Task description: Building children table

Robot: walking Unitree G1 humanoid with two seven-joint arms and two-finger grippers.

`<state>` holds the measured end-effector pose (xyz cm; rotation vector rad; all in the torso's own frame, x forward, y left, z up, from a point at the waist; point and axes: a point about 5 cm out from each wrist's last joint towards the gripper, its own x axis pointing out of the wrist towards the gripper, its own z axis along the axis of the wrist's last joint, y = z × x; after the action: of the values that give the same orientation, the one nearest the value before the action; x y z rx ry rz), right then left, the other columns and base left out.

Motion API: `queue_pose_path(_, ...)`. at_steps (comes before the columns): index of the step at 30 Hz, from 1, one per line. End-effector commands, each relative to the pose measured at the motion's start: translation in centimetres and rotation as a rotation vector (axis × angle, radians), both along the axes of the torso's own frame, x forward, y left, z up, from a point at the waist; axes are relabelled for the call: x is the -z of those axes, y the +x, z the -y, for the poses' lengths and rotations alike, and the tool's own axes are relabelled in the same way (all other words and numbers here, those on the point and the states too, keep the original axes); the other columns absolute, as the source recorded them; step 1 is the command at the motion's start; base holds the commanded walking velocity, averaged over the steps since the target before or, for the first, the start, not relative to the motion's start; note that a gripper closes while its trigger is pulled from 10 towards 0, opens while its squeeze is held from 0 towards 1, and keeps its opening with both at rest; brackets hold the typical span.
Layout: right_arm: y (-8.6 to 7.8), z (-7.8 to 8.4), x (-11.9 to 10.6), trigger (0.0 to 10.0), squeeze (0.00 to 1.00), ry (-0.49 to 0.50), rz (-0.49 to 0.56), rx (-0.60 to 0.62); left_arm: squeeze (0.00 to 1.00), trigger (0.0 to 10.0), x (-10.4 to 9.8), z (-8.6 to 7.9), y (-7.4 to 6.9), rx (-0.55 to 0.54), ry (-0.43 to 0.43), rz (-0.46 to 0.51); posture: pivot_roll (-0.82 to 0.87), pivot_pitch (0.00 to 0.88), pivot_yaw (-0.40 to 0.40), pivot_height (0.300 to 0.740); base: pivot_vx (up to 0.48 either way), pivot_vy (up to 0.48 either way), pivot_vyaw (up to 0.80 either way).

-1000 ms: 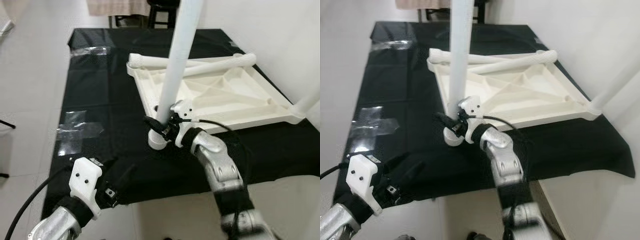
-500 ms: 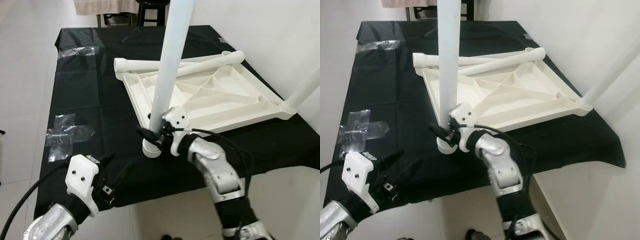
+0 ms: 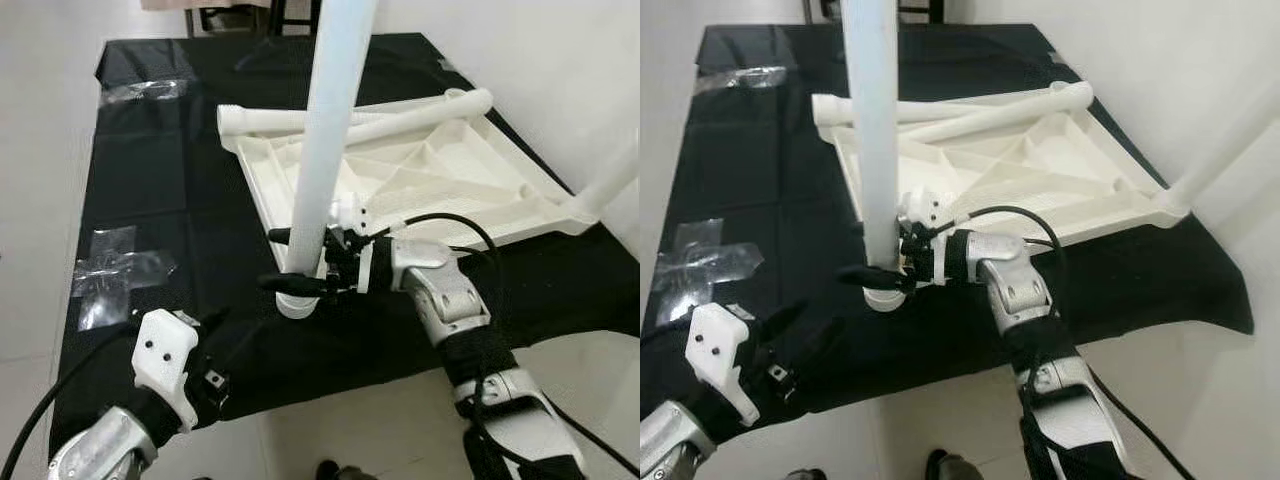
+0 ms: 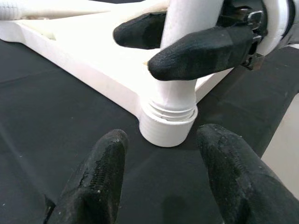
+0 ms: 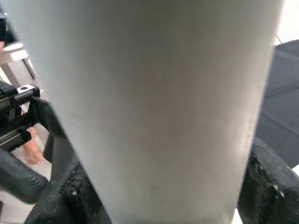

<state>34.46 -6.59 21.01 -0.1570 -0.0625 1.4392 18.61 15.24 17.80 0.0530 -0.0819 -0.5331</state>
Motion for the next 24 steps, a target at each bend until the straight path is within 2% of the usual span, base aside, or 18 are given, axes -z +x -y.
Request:
queue_pose_path(1,0.1,-0.5,0.3,1.0,0.00,-0.001,-0.019,-0.035,0.00,10.0,0.6,0.2,-0.4,0.018,0.015,-0.032,0.20,0.209,-0.149,0.740,0.000,0.000,0.00)
queue_pose_path(3,0.2,-0.6,0.4,1.0,0.00,-0.004,-0.025,-0.058,0.00,10.0,0.7,0.2,-0.5,0.021,0.017,-0.036,0.20,0.209,-0.149,0.740,0.000,0.000,0.00)
queue_pose_path(4,0.3,-0.5,0.4,0.0,0.00,-0.013,-0.035,-0.084,0.00,10.0,0.7,0.3,-0.5,0.022,0.017,-0.038,0.20,0.212,-0.152,0.740,0.000,0.000,0.00)
queue_pose_path(11,1.3,1.3,0.6,0.0,0.00,-0.051,-0.057,-0.094,0.00,10.0,0.6,0.4,-0.7,0.021,0.013,-0.038,0.20,0.213,-0.152,0.740,0.000,0.000,0.00)
queue_pose_path(13,1.4,2.7,1.2,0.0,0.00,-0.079,-0.031,-0.020,0.00,10.0,0.5,0.4,-0.7,0.014,0.014,-0.031,0.19,0.221,-0.160,0.740,0.000,0.000,0.00)
queue_pose_path(15,1.4,4.0,2.4,0.0,0.00,-0.121,-0.012,0.121,0.00,10.0,0.3,0.2,-0.8,0.002,0.012,-0.024,0.18,0.227,-0.167,0.740,0.000,0.000,0.00)
queue_pose_path(16,1.4,4.0,2.4,0.0,0.00,-0.121,-0.012,0.121,0.00,10.0,0.3,0.2,-0.8,0.002,0.012,-0.024,0.18,0.227,-0.167,0.740,0.000,0.000,0.00)
queue_pose_path(17,1.4,4.5,3.3,0.0,0.00,-0.133,-0.024,0.246,0.00,10.0,0.3,0.1,-0.8,-0.005,0.015,-0.023,0.18,0.228,-0.169,0.740,0.000,0.000,0.00)
queue_pose_path(18,0.8,5.1,6.1,0.0,0.00,-0.132,-0.094,0.637,0.00,10.0,0.3,-0.3,-0.9,-0.015,0.019,-0.025,0.17,0.232,-0.166,0.740,0.000,0.000,0.00)
queue_pose_path(19,0.8,5.1,6.1,0.0,0.00,-0.132,-0.094,0.637,0.00,10.0,0.3,-0.3,-0.9,-0.015,0.019,-0.025,0.17,0.232,-0.166,0.740,0.000,0.000,0.00)
queue_pose_path(20,-2.3,5.3,8.7,0.0,0.00,-0.169,-0.173,0.827,0.00,10.0,0.4,-0.7,-0.9,-0.016,0.024,-0.031,0.16,0.252,-0.143,0.740,0.000,0.000,0.00)
queue_pose_path(21,-4.3,5.0,9.4,0.0,0.00,-0.181,-0.211,0.819,0.00,10.0,0.4,-0.8,-0.9,-0.014,0.029,-0.035,0.16,0.252,-0.143,0.740,0.000,0.000,0.00)
queue_pose_path(22,-4.3,5.0,9.4,0.0,0.00,-0.181,-0.211,0.819,0.00,10.0,0.4,-0.8,-0.9,-0.014,0.029,-0.035,0.16,0.252,-0.143,0.740,0.000,0.000,0.00)
queue_pose_path(23,-6.4,4.0,9.0,0.0,0.00,-0.173,-0.170,0.772,0.00,10.0,0.5,-0.9,-0.8,-0.006,0.027,-0.043,0.14,0.241,-0.128,0.740,0.000,0.000,0.00)
queue_pose_path(24,-6.4,4.0,9.0,0.0,0.00,-0.173,-0.170,0.772,0.00,10.0,0.5,-0.9,-0.8,-0.006,0.027,-0.043,0.14,0.241,-0.128,0.740,0.000,0.000,0.00)
